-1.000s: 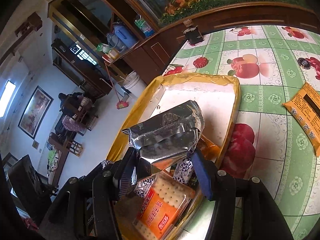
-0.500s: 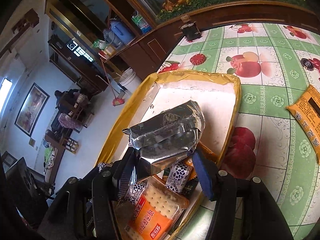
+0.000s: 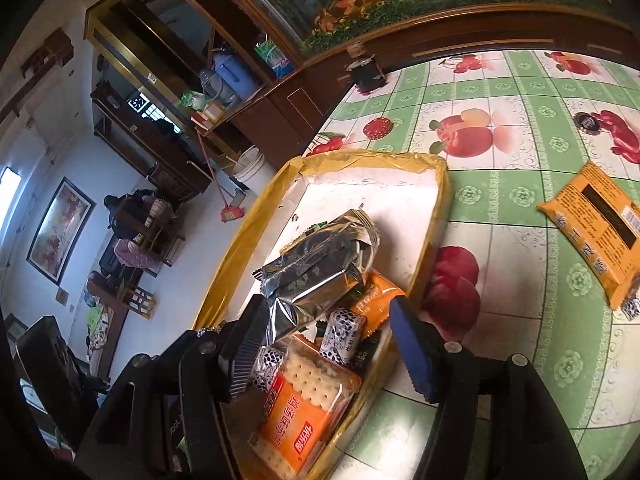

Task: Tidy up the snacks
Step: 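Lower the foil bag and packet into the tray and open both tools, then withdraw both tools from the tray toward the remaining snacks, then grasp the orange-yellow biscuit packet with the left tool while the right tool grasps the yellow WEIDAN crackers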

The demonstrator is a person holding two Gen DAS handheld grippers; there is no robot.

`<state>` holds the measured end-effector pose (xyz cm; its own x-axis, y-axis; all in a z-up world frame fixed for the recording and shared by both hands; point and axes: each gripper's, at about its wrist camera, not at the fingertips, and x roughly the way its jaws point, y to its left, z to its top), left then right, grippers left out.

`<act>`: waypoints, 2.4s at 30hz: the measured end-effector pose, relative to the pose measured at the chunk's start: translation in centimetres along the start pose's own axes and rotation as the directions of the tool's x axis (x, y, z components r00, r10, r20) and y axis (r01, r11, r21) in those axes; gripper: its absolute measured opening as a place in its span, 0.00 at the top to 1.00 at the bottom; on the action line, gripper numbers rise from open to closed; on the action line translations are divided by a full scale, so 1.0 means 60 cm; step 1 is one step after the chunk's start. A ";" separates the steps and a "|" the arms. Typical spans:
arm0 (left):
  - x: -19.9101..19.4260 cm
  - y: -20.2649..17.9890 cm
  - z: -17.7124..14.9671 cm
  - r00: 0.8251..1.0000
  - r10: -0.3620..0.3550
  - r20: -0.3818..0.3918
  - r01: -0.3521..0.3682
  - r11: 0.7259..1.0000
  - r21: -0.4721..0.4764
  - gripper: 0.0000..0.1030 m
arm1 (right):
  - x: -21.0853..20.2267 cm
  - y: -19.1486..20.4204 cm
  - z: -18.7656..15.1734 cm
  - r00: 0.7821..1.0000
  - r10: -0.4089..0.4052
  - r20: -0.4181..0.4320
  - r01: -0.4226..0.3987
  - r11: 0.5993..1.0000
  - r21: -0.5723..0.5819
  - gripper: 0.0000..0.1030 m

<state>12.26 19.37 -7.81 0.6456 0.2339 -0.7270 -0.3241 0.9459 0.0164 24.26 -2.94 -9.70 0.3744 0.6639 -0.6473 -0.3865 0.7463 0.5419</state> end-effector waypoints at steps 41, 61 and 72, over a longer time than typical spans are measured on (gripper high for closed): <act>-0.049 -0.216 -0.021 0.992 -0.124 -0.022 0.126 0.971 0.202 0.24 | -0.260 -0.255 -0.070 0.936 -0.308 0.169 0.290 0.949 0.124 0.26; 0.113 -0.442 0.061 0.953 -0.214 -0.216 0.230 0.972 0.051 0.24 | -0.247 -0.389 0.048 0.880 -0.431 0.198 0.423 0.902 0.086 0.21; 0.165 -0.457 0.074 0.964 -0.171 -0.206 0.170 0.985 -0.021 0.22 | -0.174 -0.431 0.150 0.931 -0.316 0.184 0.325 0.945 -0.022 0.21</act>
<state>30.60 -3.26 -12.41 0.5350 0.0173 -0.8447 -0.2235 0.9671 -0.1217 37.90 -28.77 -12.12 0.6259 0.3907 -0.6750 -0.2621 0.9205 0.2898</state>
